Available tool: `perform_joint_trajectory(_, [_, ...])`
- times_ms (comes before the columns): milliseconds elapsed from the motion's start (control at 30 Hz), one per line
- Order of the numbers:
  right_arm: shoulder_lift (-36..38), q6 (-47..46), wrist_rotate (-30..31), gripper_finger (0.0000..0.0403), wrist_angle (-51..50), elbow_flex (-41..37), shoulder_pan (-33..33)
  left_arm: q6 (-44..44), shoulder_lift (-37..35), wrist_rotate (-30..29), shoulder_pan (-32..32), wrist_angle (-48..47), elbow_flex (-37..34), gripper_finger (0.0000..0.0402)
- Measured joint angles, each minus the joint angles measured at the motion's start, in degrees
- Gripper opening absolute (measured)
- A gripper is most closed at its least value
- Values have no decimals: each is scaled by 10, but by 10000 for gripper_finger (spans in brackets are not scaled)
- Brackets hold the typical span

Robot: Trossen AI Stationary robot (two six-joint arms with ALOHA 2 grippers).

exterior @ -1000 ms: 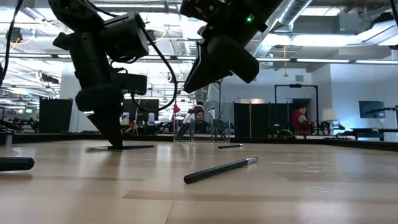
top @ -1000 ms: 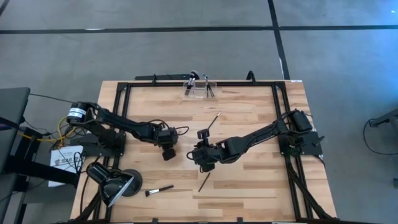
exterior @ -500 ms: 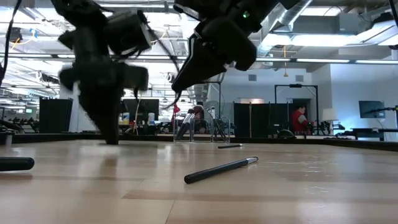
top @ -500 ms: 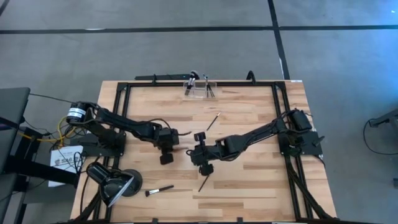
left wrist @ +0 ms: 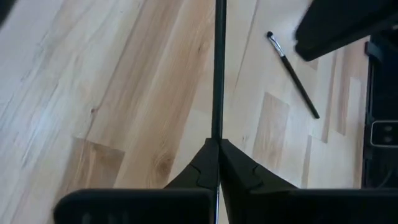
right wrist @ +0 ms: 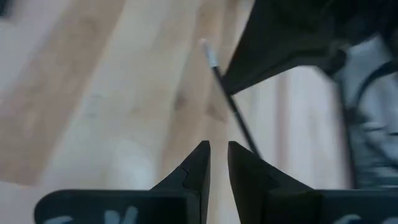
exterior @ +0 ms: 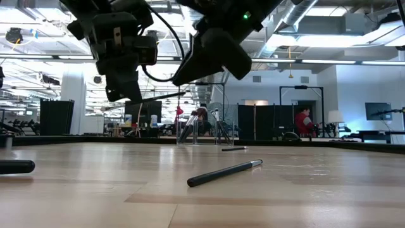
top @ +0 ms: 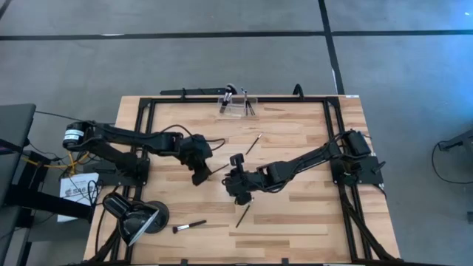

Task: Sort items
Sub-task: Put the eyeshadow brush into the right section of the transparent organizer

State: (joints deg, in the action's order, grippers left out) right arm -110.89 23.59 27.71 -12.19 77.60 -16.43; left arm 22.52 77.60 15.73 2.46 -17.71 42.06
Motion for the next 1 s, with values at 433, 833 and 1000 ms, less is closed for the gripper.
perform_joint_trajectory(433, [0, 261, 55, 136, 65, 0, -15, 22, 0, 53, 5, 23, 0, 5])
perform_joint_trajectory(833, [-17, 309, 53, 206, 71, 0, 1, 48, -1, 86, 5, 62, 1, 5])
perform_joint_trajectory(1000, [-19, 305, 51, 177, 69, 0, -1, 50, -1, 86, 5, 66, 1, 5])
